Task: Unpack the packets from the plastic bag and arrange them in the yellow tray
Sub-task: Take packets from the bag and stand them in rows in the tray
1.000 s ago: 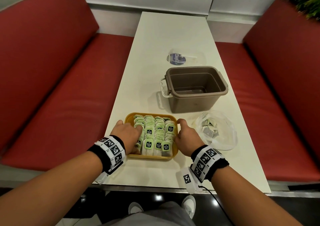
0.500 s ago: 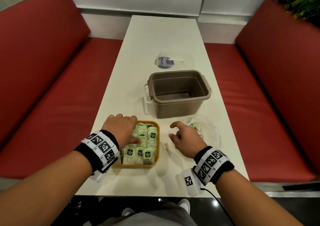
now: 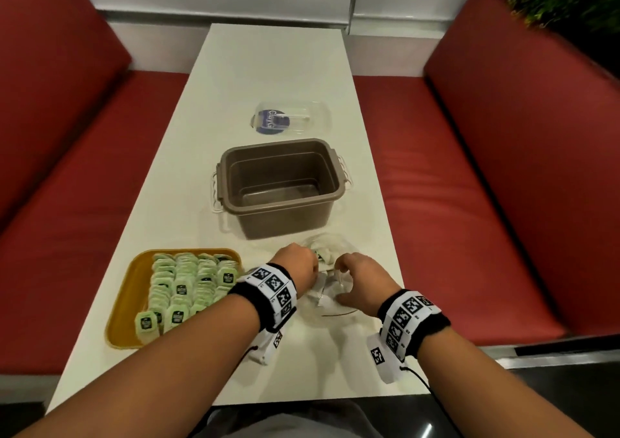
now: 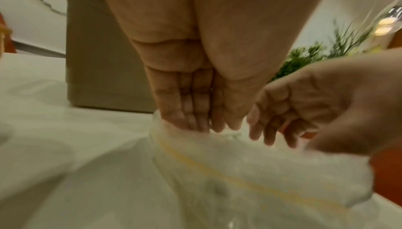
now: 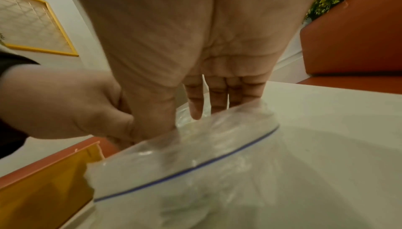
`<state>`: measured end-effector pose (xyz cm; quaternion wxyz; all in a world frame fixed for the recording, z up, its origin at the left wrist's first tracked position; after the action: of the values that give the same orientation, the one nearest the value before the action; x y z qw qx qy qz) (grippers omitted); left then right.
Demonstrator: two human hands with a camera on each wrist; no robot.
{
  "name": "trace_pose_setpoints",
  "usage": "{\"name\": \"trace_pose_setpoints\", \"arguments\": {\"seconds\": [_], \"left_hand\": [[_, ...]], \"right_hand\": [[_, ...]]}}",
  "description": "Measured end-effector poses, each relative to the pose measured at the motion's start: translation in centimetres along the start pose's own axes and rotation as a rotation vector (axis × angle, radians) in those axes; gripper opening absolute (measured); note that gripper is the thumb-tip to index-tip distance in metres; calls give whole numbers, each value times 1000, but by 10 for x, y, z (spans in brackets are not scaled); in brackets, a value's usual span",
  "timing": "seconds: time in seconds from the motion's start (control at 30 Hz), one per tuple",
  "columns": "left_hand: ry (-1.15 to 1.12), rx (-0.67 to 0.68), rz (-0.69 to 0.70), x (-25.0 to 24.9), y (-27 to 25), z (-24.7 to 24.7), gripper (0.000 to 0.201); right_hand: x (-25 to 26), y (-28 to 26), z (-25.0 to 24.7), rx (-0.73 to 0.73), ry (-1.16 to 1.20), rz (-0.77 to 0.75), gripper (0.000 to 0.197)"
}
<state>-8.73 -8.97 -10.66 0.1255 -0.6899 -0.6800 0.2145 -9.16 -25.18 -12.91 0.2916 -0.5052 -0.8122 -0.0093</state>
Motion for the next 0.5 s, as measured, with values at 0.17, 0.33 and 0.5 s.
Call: {"name": "trace_pose_setpoints", "arguments": {"seconds": [0.17, 0.33, 0.5], "left_hand": [[10, -31, -134, -12, 4, 18, 46], [-1, -51, -175, -8, 8, 23, 26], [-143, -126, -169, 9, 4, 21, 20]], "right_hand": [[-12, -1, 10, 10, -26, -56, 83], [-21, 1, 16, -21, 36, -94, 82], [-28, 5, 14, -50, 148, -119, 78]]}}
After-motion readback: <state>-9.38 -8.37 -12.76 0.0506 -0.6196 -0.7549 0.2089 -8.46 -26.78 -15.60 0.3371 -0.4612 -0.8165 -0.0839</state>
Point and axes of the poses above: each hand's wrist, its own y-axis towards the middle knuckle, its own z-axis out of the palm, x = y × z, the point moved 2 cm from there along y, towards the middle knuckle, and after that the axes turned 9 degrees about -z, right-handed, at the moved point
